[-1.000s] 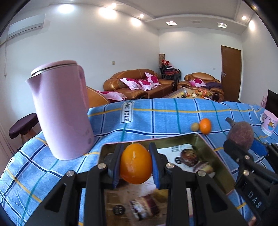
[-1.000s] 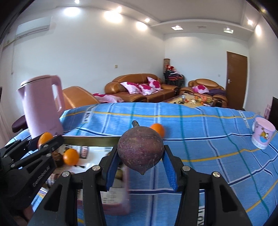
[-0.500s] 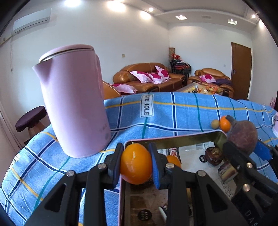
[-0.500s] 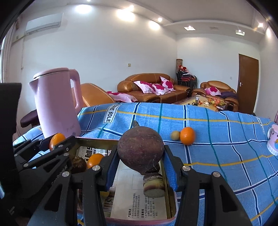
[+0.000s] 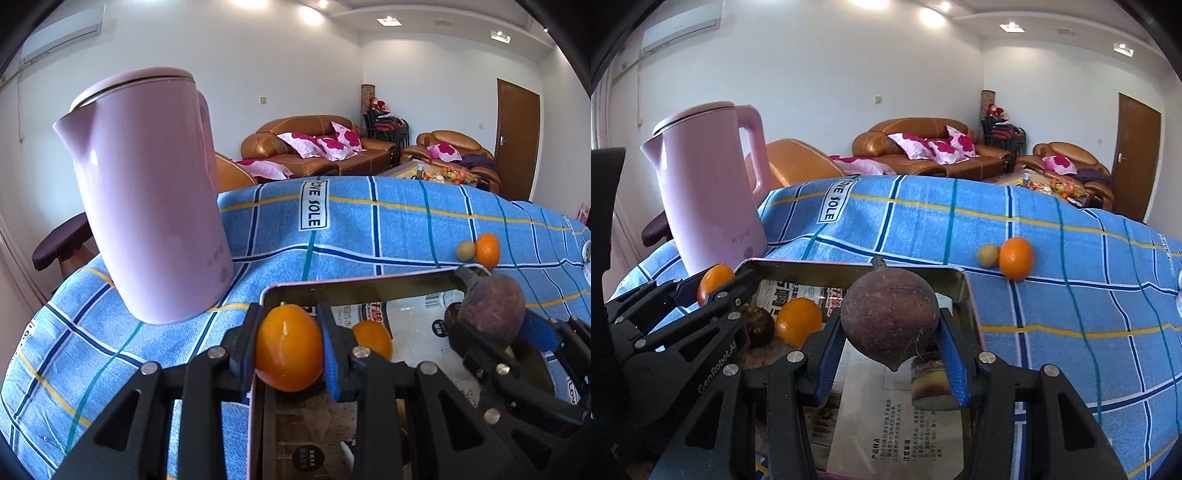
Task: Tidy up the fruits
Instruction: 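Open the right tool dropping the purple fruit into the tin while the left tool releases the orange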
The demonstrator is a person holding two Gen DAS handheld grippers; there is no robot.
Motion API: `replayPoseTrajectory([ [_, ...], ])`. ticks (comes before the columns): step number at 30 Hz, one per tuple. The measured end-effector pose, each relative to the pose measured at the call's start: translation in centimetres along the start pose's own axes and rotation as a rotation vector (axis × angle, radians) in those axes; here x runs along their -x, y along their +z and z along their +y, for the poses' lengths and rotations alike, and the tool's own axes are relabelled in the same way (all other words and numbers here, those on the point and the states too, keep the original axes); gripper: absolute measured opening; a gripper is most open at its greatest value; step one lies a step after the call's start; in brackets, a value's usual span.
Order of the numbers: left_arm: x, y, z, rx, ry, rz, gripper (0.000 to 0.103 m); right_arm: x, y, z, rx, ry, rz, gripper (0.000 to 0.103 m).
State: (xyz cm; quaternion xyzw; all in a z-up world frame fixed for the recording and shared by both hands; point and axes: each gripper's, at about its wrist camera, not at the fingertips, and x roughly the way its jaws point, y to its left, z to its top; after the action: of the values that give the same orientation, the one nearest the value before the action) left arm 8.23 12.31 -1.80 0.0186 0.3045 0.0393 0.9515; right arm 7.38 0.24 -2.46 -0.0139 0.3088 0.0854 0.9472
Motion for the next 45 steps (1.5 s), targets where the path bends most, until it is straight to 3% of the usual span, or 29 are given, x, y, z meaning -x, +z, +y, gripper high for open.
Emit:
replayPoseTrajectory([
  [21,0.3,0.1,0.6,0.017,-0.002,0.001,0.031,-0.2,-0.1,-0.2,-0.012,0.092,0.014,0.052],
  [27,0.2,0.1,0.8,0.023,-0.003,0.001,0.031,1.4,-0.3,-0.3,-0.012,0.087,-0.071,0.052],
  [32,0.7,0.0,0.4,0.01,-0.008,-0.024,0.034,3.2,-0.4,-1.6,-0.075,0.021,-0.184,0.054],
  [33,0.9,0.0,0.3,0.007,-0.007,-0.034,0.036,3.5,-0.3,-2.1,-0.095,-0.012,-0.202,0.059],
  [35,1.4,-0.1,0.0,-0.004,-0.002,-0.054,0.041,4.0,-0.3,-3.4,-0.149,-0.061,-0.24,0.065],
  [38,1.8,-0.1,-0.3,-0.014,0.001,-0.077,0.057,4.4,-0.3,-5.0,-0.216,-0.104,-0.271,0.066],
  [40,2.1,-0.1,-0.4,-0.006,0.005,-0.095,0.08,4.5,-0.2,-5.6,-0.241,-0.124,-0.273,0.067],
  [45,2.7,0.0,-0.6,-0.009,0.02,-0.134,0.101,4.3,-0.2,-6.2,-0.271,-0.166,-0.269,0.067],
])
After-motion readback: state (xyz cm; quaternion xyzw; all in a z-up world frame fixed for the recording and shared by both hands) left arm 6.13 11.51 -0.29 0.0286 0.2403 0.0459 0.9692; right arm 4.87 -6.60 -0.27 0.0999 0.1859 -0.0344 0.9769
